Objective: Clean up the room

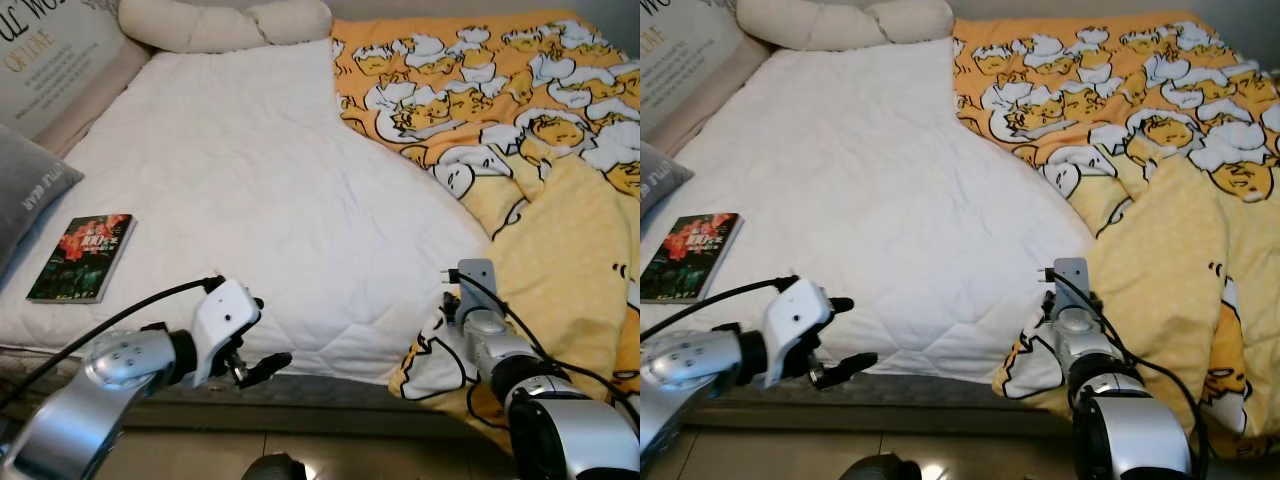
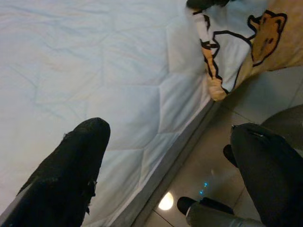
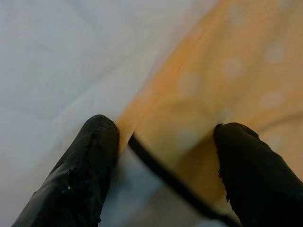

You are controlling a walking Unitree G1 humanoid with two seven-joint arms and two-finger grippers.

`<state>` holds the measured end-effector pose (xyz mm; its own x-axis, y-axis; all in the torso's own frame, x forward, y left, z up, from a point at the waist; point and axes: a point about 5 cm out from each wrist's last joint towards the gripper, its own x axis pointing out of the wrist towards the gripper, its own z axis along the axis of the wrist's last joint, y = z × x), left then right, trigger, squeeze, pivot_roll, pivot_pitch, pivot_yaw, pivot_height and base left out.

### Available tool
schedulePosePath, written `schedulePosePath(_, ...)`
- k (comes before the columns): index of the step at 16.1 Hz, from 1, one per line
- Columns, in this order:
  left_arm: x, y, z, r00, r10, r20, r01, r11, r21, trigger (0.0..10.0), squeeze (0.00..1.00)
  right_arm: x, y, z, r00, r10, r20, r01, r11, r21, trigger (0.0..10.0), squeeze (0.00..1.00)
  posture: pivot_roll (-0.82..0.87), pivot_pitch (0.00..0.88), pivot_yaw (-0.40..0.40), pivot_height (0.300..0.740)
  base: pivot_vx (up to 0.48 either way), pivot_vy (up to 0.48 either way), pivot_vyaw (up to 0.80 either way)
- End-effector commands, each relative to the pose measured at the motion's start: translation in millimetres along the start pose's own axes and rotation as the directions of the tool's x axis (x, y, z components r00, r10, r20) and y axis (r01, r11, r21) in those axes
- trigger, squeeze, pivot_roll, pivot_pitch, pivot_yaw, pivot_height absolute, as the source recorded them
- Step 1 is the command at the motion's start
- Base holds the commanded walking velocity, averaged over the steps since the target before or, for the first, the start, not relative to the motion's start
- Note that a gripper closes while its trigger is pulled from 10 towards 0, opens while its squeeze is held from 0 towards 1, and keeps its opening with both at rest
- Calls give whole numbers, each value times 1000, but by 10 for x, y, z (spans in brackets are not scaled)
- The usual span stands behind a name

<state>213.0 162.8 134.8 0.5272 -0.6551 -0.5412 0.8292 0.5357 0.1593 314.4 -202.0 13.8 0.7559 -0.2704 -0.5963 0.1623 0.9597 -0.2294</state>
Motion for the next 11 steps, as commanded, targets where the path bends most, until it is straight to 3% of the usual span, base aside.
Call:
schedulePosePath(1,-60,4,9,1000,12,-5,-12,1000,-3,10000,35,-4,50,-18,999,25,-32,-24,999,22,9098,0,248,132,111,740,0,0,0)
schedulePosePath(2,-82,-5,7,1000,11,-7,-11,1000,-6,10000,35,-3,44,-32,999,30,-36,-30,999,17,2431,0,249,141,112,740,0,0,0)
schedulePosePath(3,-97,-15,10,1000,7,-9,-7,1000,-9,10000,35,-2,33,-34,999,30,-36,-30,999,19,0,0,250,146,112,740,0,0,0)
schedulePosePath(11,-82,-32,22,1000,-24,-15,24,1000,-11,10000,31,8,-34,-45,998,49,-40,-48,998,36,0,0,241,135,115,740,0,0,0)
